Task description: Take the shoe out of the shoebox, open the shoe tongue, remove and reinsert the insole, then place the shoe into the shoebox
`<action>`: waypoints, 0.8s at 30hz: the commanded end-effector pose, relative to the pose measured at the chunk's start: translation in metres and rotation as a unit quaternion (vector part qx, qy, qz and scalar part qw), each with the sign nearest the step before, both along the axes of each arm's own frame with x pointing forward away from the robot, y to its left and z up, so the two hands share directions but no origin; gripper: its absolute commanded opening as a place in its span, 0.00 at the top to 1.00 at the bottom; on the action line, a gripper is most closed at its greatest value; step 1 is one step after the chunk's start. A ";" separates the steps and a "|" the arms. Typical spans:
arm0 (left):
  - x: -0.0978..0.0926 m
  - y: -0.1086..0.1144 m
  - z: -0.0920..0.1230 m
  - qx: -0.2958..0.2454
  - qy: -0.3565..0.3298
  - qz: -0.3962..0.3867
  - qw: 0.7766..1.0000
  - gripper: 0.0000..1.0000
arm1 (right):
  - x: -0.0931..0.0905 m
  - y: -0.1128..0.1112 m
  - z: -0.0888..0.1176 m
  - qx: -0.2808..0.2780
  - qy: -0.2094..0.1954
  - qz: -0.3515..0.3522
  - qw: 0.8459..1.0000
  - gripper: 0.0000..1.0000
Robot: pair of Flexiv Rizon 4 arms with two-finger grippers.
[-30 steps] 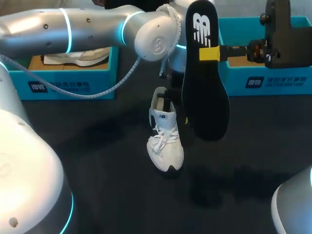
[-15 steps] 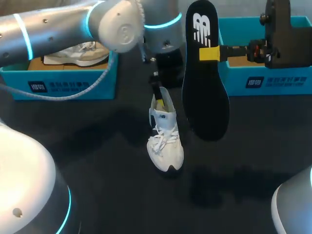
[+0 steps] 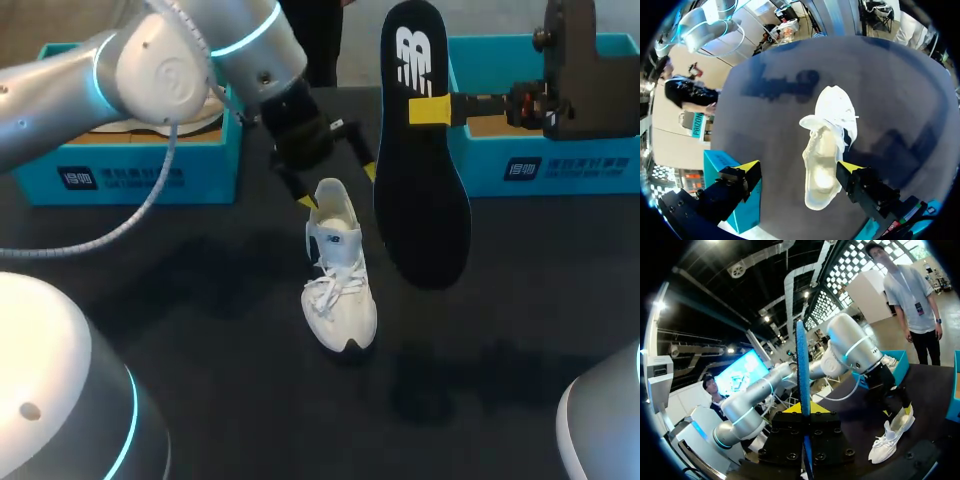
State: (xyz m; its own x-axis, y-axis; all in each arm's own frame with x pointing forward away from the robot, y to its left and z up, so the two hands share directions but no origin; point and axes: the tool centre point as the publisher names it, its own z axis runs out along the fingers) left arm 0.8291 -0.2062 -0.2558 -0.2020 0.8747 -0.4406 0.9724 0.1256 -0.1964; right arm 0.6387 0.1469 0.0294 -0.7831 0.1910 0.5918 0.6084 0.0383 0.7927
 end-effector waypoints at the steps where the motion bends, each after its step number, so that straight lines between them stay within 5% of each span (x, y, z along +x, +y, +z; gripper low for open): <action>1: -0.003 0.004 -0.003 -0.064 -0.011 0.013 0.998 0.00 | 0.002 0.003 0.000 0.000 0.001 0.001 1.000 1.00; 5: -0.003 0.004 -0.003 -0.064 -0.011 0.013 0.998 0.00 | 0.002 0.003 0.000 0.000 0.001 0.001 1.000 1.00; 8: -0.005 0.013 0.003 -0.116 -0.019 0.031 0.993 0.00 | 0.002 0.003 0.000 0.000 0.001 0.001 1.000 1.00; 15: -0.009 0.033 0.030 -0.205 -0.029 0.044 0.977 0.00 | 0.041 -0.013 -0.002 0.030 0.054 -0.030 0.998 1.00; 24: -0.020 0.047 0.066 -0.289 -0.059 0.033 0.955 0.00 | 0.070 -0.027 0.004 0.019 0.093 -0.028 0.995 1.00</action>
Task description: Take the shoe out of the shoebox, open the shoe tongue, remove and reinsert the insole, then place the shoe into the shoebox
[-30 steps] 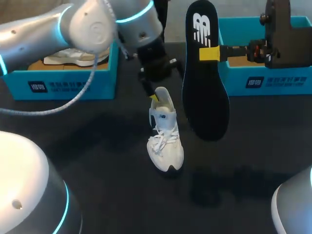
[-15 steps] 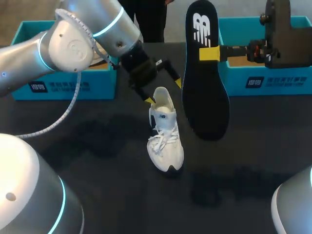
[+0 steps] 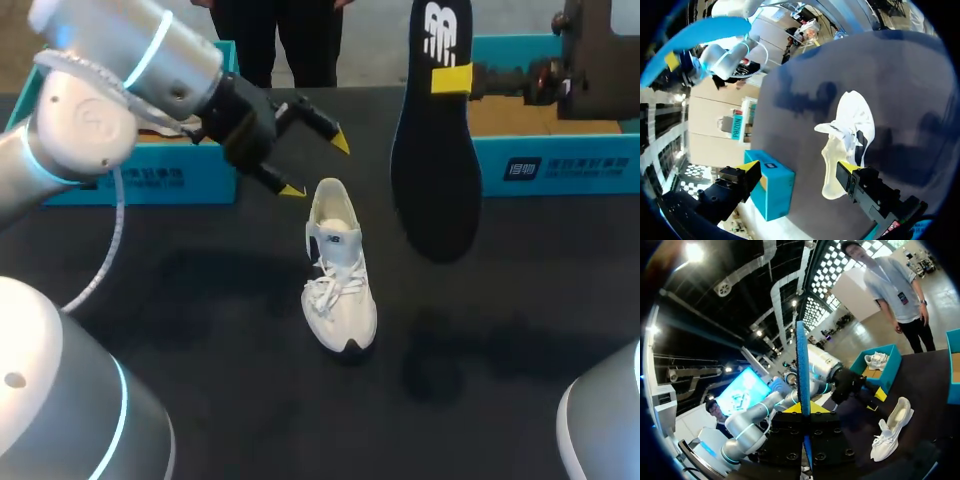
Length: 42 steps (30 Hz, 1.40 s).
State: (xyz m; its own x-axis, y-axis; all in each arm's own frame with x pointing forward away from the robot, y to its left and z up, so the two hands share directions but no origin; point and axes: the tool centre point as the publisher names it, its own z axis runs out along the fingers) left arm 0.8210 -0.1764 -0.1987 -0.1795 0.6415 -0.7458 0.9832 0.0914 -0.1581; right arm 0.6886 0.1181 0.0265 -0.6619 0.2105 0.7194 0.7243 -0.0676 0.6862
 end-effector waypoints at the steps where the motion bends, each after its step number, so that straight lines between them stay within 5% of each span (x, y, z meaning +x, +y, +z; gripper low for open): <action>1: -0.011 0.019 0.013 -0.118 -0.019 0.014 0.993 0.00 | 0.024 0.000 0.006 -0.012 0.022 0.016 1.000 1.00; 23: -0.029 0.035 0.064 -0.283 -0.060 0.001 0.957 0.00 | 0.098 -0.014 -0.025 -0.001 0.146 0.027 0.989 1.00; 42: -0.037 0.028 0.082 -0.317 -0.088 0.000 0.944 0.00 | 0.098 -0.014 -0.025 -0.001 0.146 0.027 0.989 1.00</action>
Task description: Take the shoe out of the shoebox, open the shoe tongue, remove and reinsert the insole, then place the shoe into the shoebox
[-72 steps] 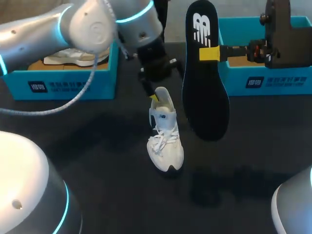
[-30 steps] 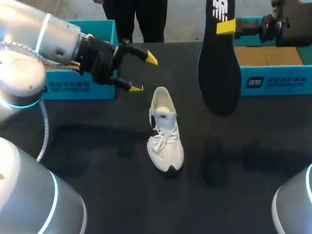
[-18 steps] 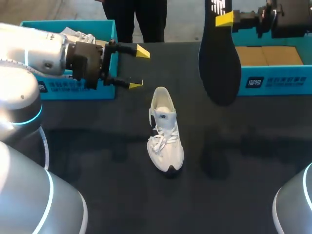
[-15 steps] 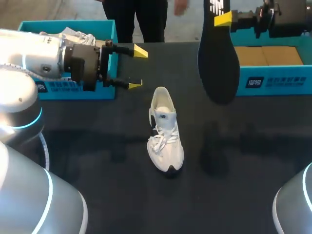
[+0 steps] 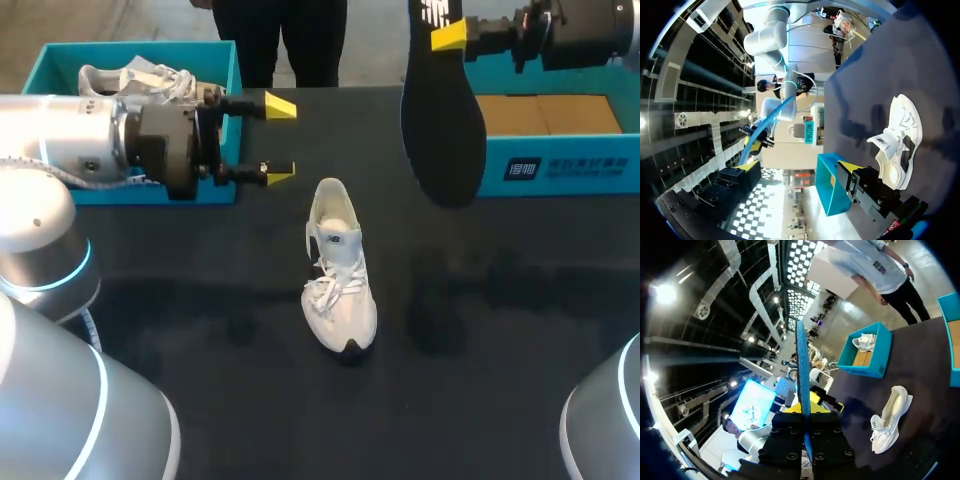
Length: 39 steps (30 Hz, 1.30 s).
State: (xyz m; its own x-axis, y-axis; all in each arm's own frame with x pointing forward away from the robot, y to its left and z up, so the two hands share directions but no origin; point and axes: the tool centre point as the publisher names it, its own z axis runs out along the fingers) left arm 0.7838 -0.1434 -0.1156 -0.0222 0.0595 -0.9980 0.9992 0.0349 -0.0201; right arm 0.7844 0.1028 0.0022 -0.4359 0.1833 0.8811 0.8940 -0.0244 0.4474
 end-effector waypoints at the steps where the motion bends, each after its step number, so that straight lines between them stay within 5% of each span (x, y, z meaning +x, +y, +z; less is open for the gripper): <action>1: 0.000 -0.006 -0.001 -0.004 -0.007 -0.001 1.000 0.00 | 0.003 0.001 -0.003 0.011 0.023 -0.021 0.999 1.00; 10: -0.002 -0.018 0.004 -0.006 -0.046 -0.005 0.999 0.00 | 0.037 0.006 -0.028 0.005 0.124 -0.065 0.990 1.00; 17: 0.005 -0.033 0.006 -0.024 -0.060 -0.001 0.998 0.00 | 0.056 0.024 -0.039 0.031 0.144 -0.069 0.987 1.00; 27: -0.001 -0.039 0.014 -0.044 -0.074 -0.002 0.996 0.00 | 0.060 0.047 -0.070 0.055 0.185 -0.074 0.979 1.00; 39: -0.009 -0.050 0.016 -0.040 -0.093 -0.007 0.995 0.00 | 0.056 0.069 -0.084 0.040 0.215 -0.063 0.974 1.00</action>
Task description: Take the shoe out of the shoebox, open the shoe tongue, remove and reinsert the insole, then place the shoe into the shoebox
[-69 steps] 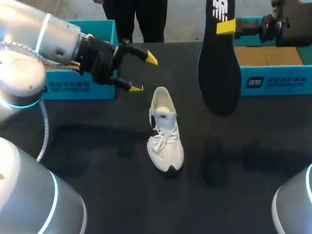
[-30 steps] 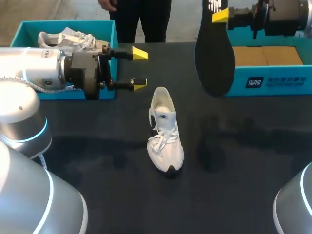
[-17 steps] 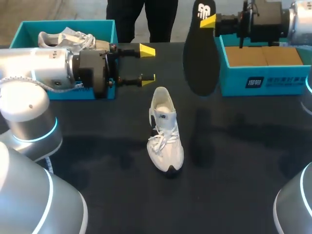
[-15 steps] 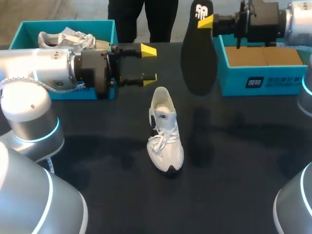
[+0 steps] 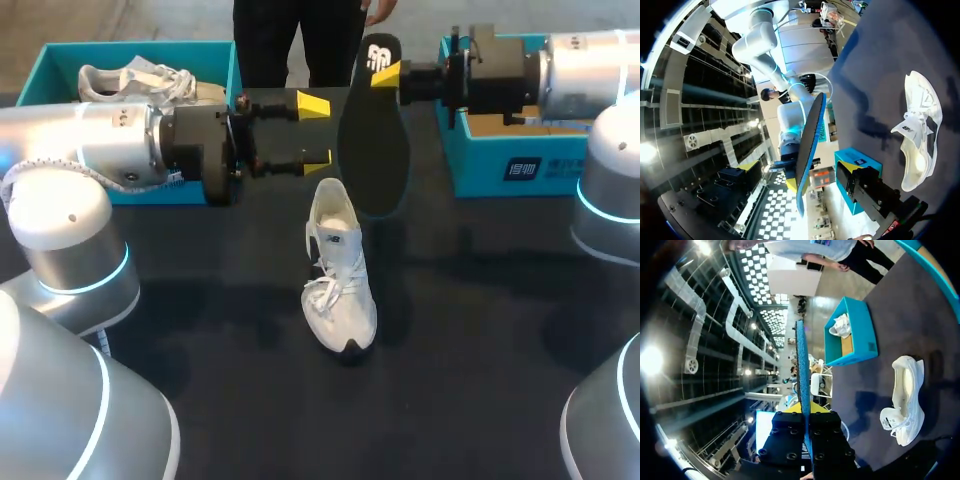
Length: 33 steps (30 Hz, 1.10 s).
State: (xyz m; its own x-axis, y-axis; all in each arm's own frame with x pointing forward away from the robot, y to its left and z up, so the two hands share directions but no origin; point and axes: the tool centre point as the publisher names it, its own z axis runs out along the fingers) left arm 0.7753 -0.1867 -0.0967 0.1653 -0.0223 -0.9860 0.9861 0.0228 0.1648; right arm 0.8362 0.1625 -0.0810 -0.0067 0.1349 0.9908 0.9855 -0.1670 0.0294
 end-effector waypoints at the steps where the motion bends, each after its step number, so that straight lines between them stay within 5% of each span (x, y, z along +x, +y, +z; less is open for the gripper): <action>1: -0.001 -0.008 -0.004 -0.001 0.004 0.001 1.000 0.00 | 0.004 0.010 -0.001 0.002 0.002 -0.004 1.000 1.00; 20: 0.004 -0.021 -0.018 -0.003 -0.006 0.015 1.000 0.00 | -0.009 0.026 -0.007 0.048 0.033 0.005 0.998 1.00; 28: -0.003 -0.013 -0.017 -0.009 -0.002 0.005 1.000 0.00 | -0.018 0.022 -0.012 0.014 0.055 0.040 0.998 1.00; 33: -0.004 -0.012 -0.015 -0.017 -0.002 0.002 1.000 0.12 | -0.022 0.018 -0.015 0.001 0.062 0.044 0.997 1.00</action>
